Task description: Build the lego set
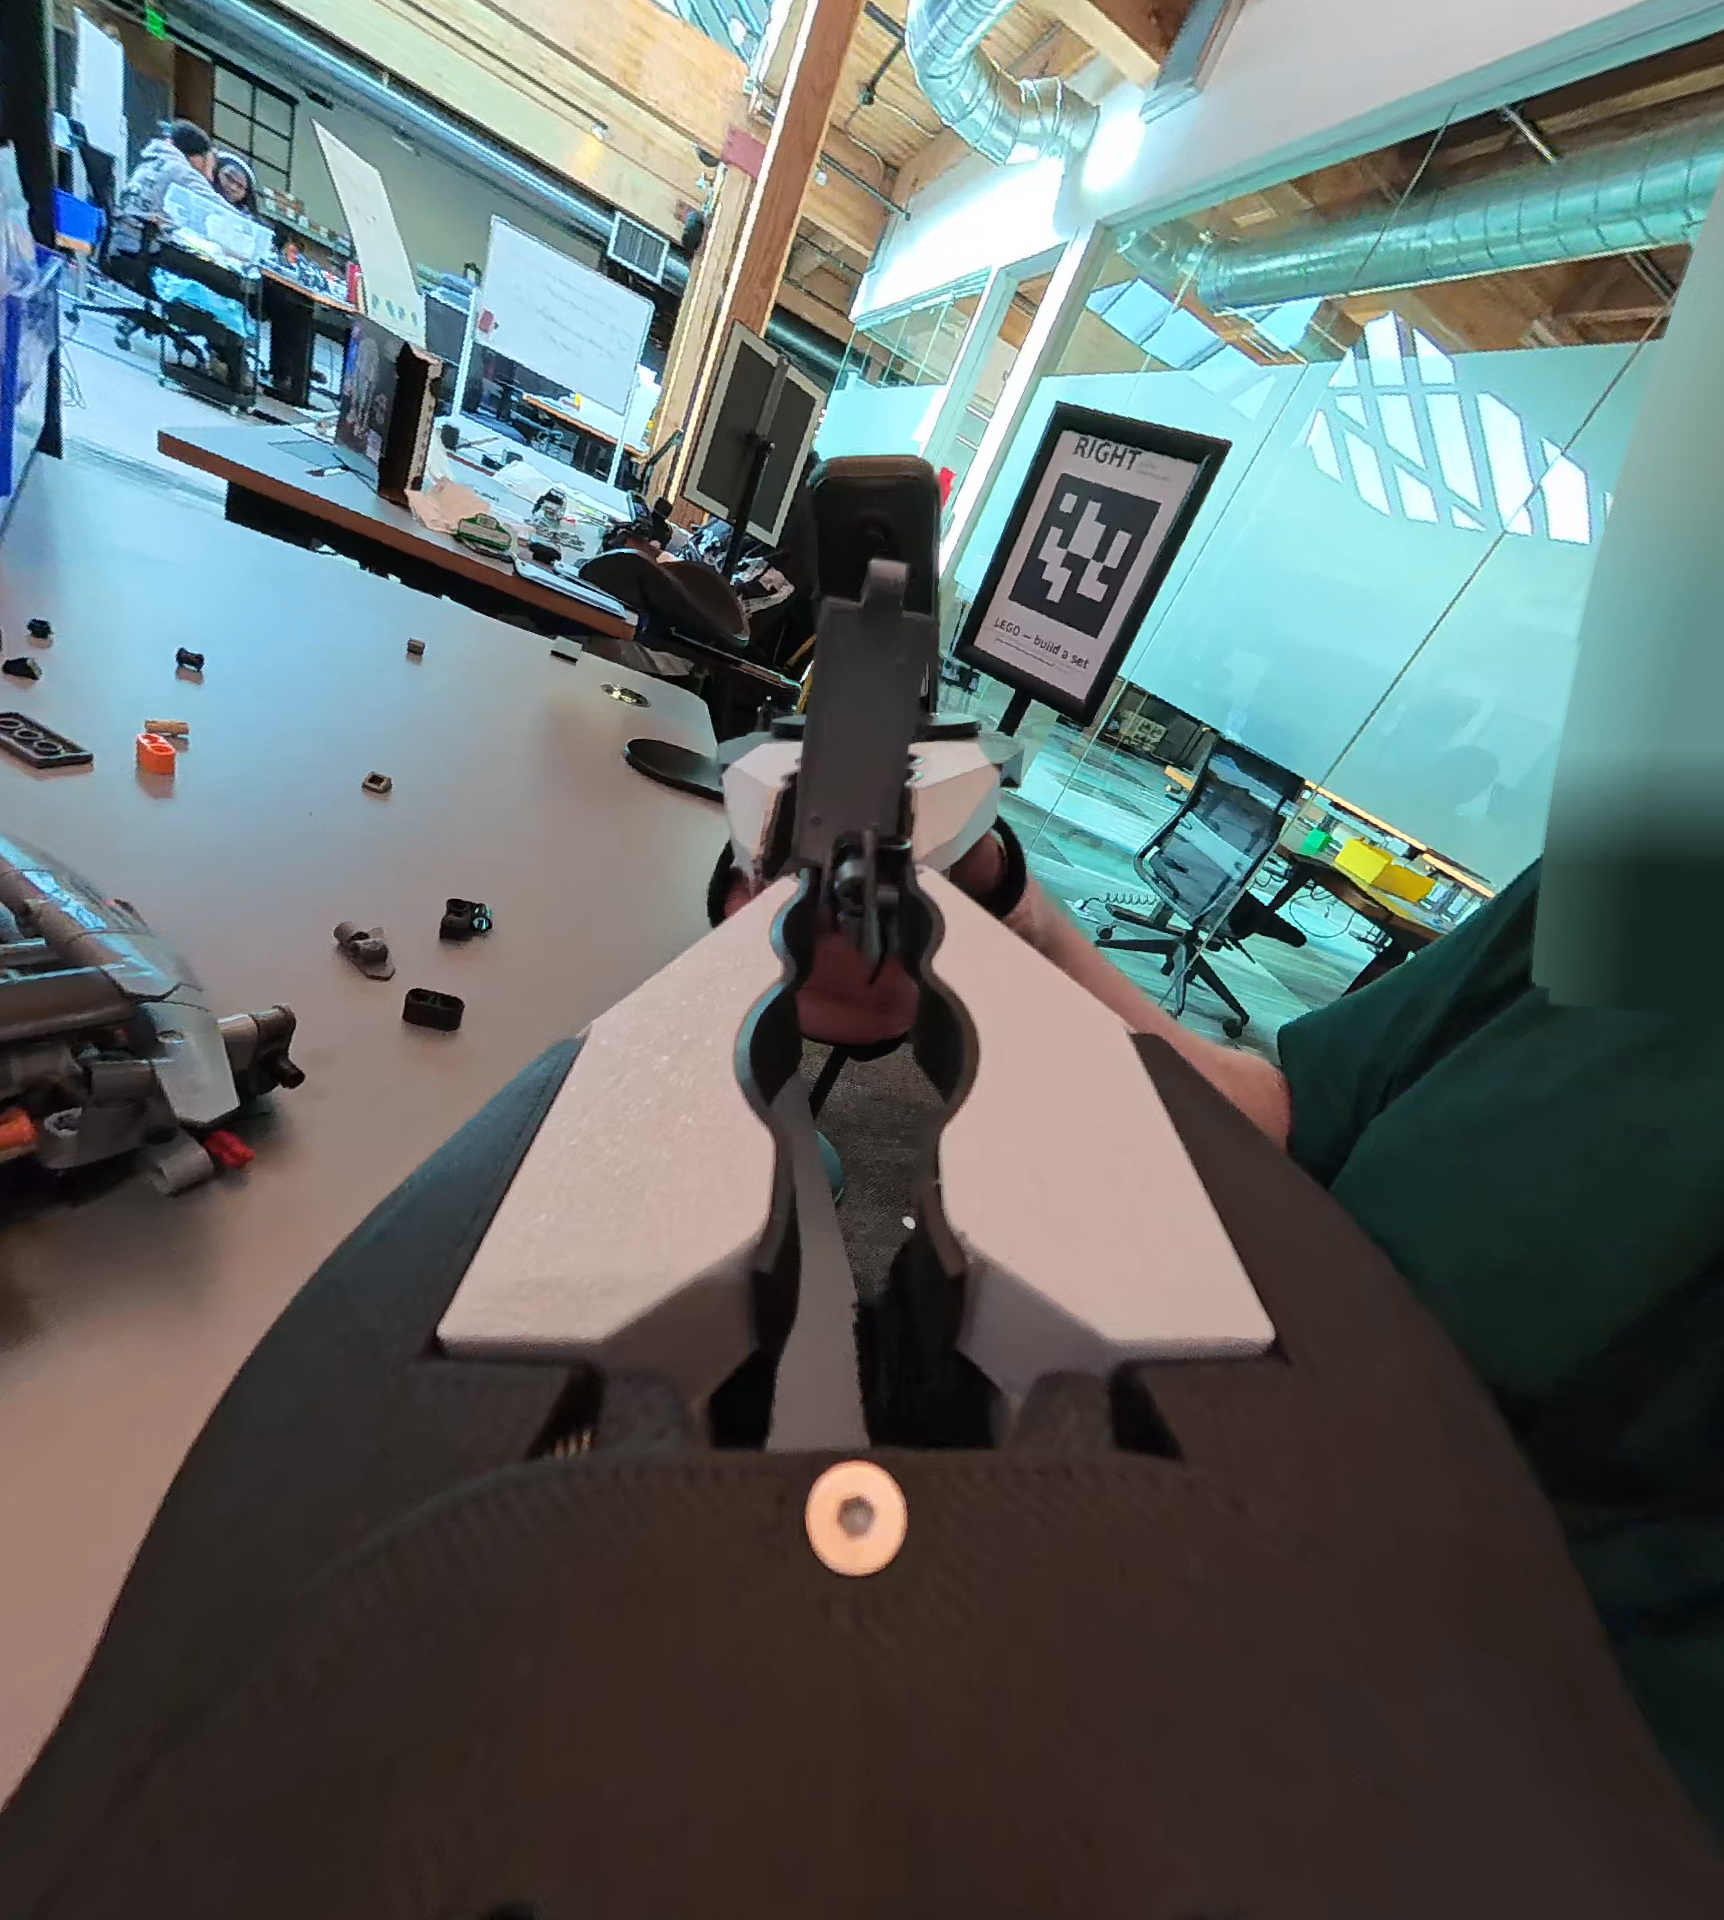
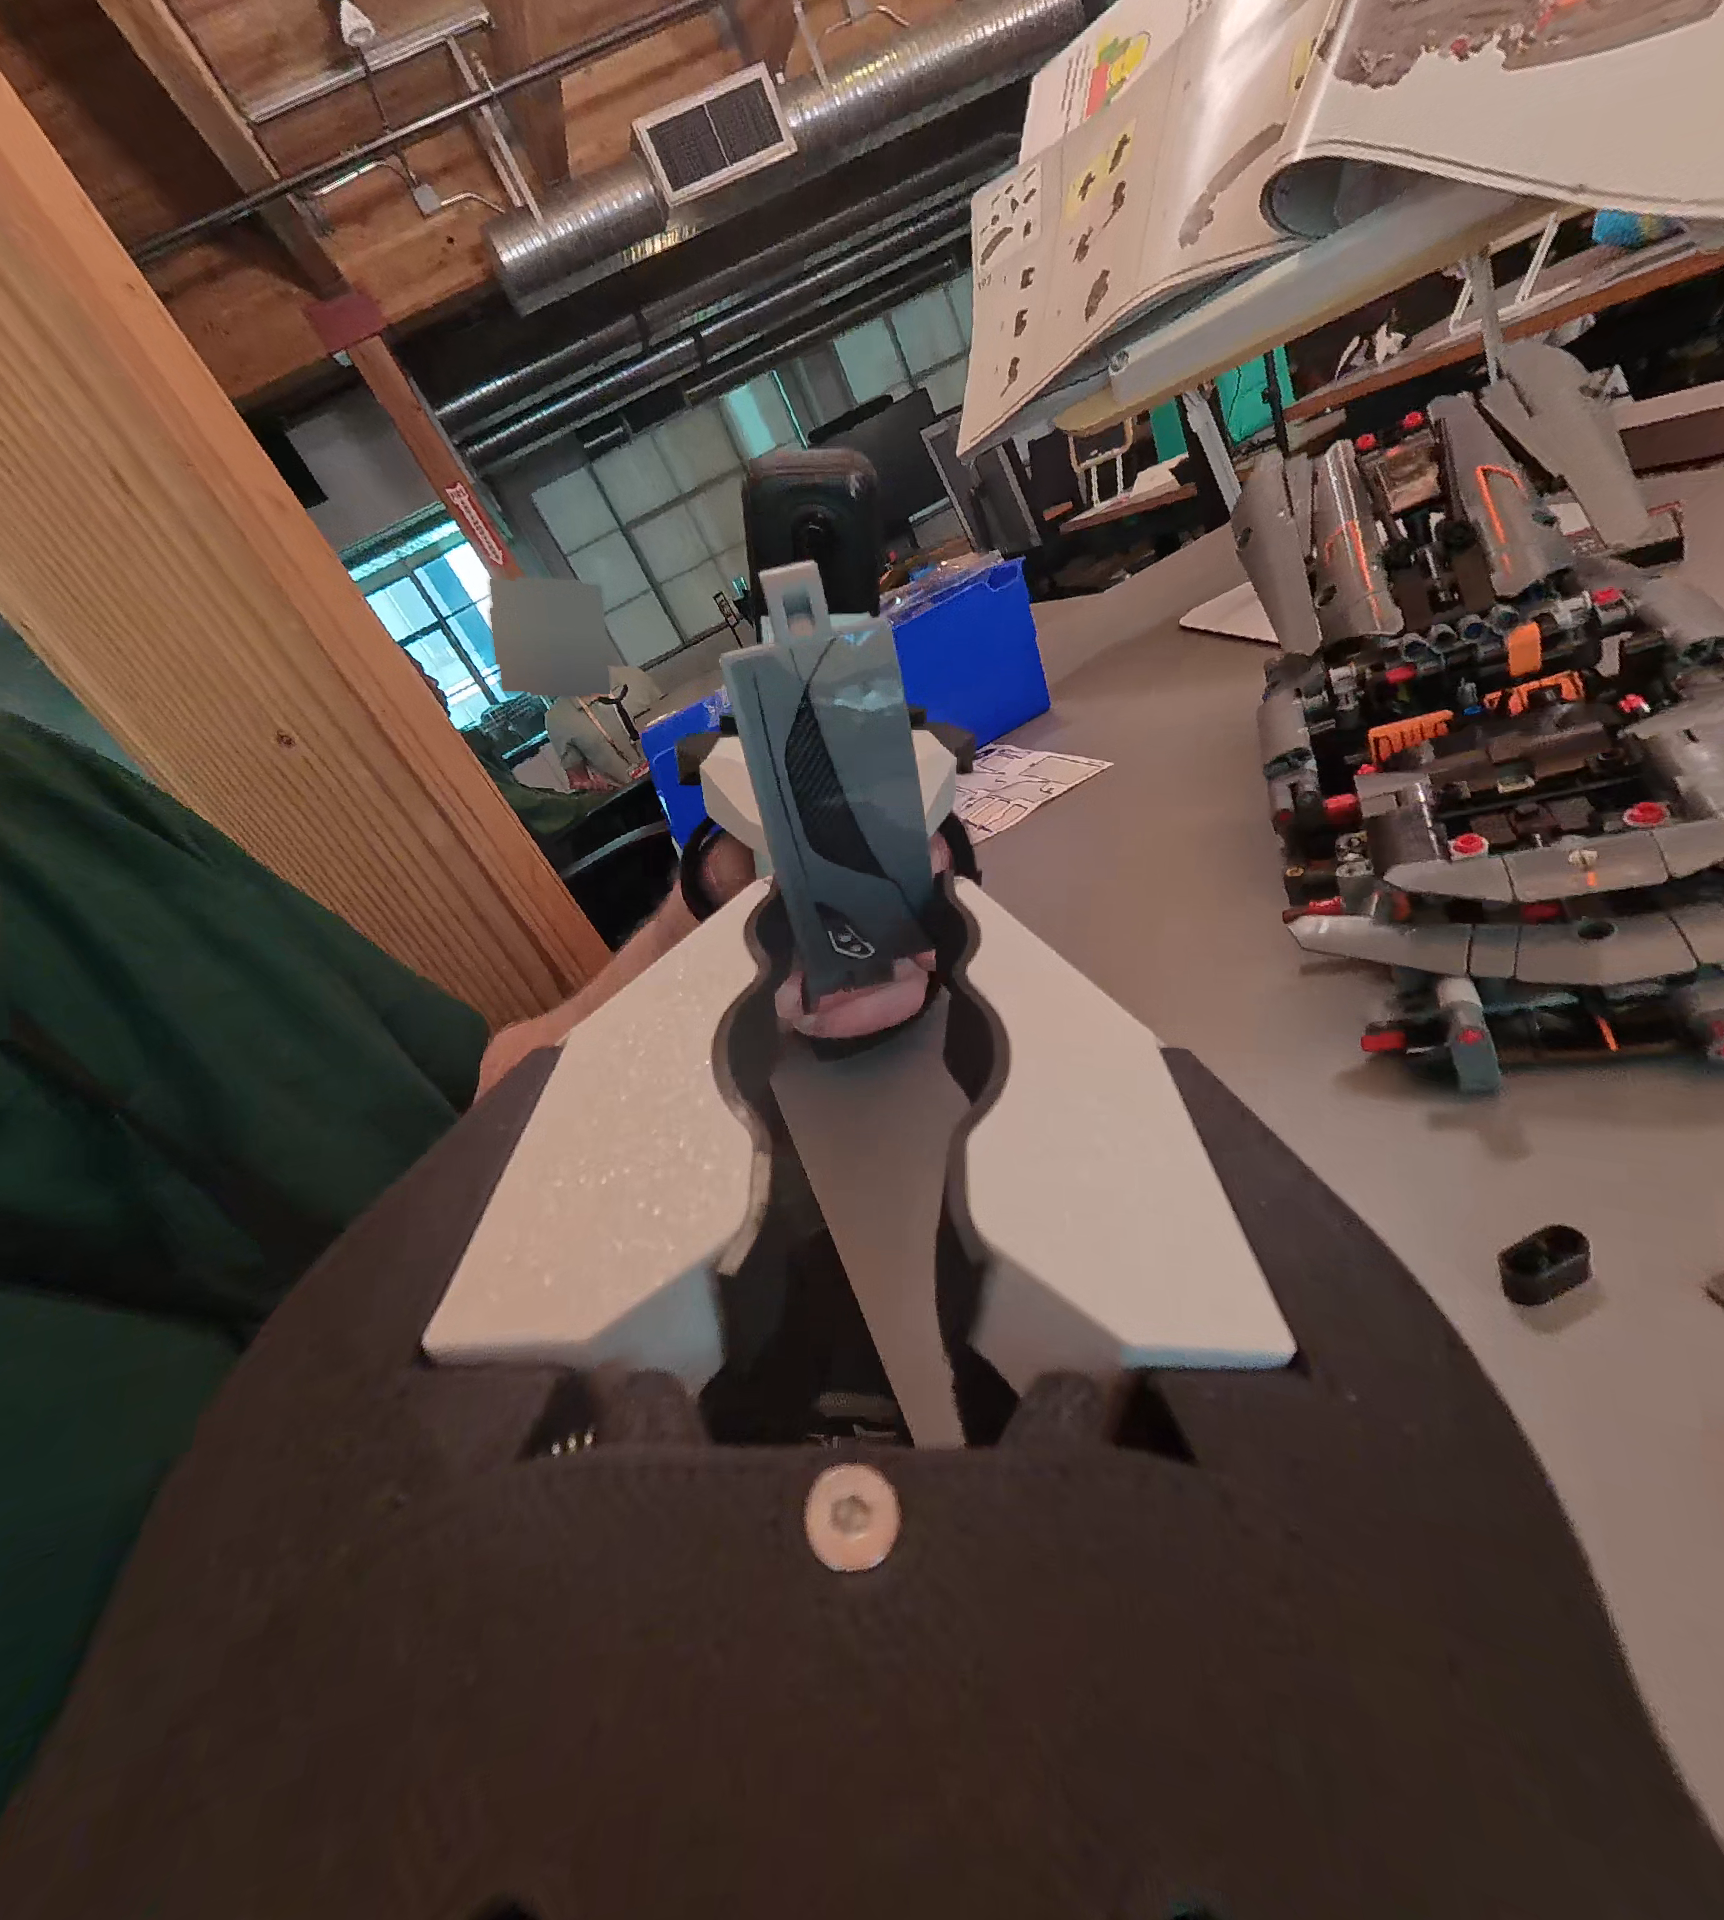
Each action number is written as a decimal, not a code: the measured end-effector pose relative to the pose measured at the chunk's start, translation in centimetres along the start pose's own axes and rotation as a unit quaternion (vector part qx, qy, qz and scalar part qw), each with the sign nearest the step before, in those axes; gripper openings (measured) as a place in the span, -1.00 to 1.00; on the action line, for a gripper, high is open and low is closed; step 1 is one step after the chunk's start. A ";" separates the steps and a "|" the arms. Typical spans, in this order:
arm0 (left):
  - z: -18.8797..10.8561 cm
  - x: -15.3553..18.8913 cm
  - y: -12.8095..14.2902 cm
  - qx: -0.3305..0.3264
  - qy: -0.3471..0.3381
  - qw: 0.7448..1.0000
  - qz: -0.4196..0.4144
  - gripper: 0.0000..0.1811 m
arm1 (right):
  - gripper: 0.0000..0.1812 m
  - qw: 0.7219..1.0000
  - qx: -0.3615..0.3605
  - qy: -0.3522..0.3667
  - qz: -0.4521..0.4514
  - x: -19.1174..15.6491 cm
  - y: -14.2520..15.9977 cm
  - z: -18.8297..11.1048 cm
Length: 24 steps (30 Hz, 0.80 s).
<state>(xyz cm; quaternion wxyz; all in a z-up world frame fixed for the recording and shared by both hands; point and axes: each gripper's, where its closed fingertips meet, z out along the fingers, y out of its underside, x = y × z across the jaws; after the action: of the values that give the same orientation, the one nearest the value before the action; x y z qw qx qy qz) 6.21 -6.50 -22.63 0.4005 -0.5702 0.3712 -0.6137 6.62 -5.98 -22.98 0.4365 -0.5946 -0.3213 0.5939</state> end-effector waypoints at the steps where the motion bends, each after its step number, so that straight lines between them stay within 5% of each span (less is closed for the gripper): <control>1: 0.1 0.0 0.0 -0.004 -0.001 1.000 0.002 -0.87 | -0.72 1.000 -0.003 0.003 0.005 0.3 0.2 -0.1; 24: -1.5 -2.0 0.6 -0.051 -0.050 0.997 0.032 -0.94 | -0.72 0.997 -0.065 -0.042 0.028 1.8 0.4 1.8</control>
<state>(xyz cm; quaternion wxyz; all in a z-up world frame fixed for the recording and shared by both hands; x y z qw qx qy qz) 4.79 -4.88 -24.13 0.4079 -0.6079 0.3996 -0.5517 4.97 -4.24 -23.97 0.3662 -0.6048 -0.3608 0.6083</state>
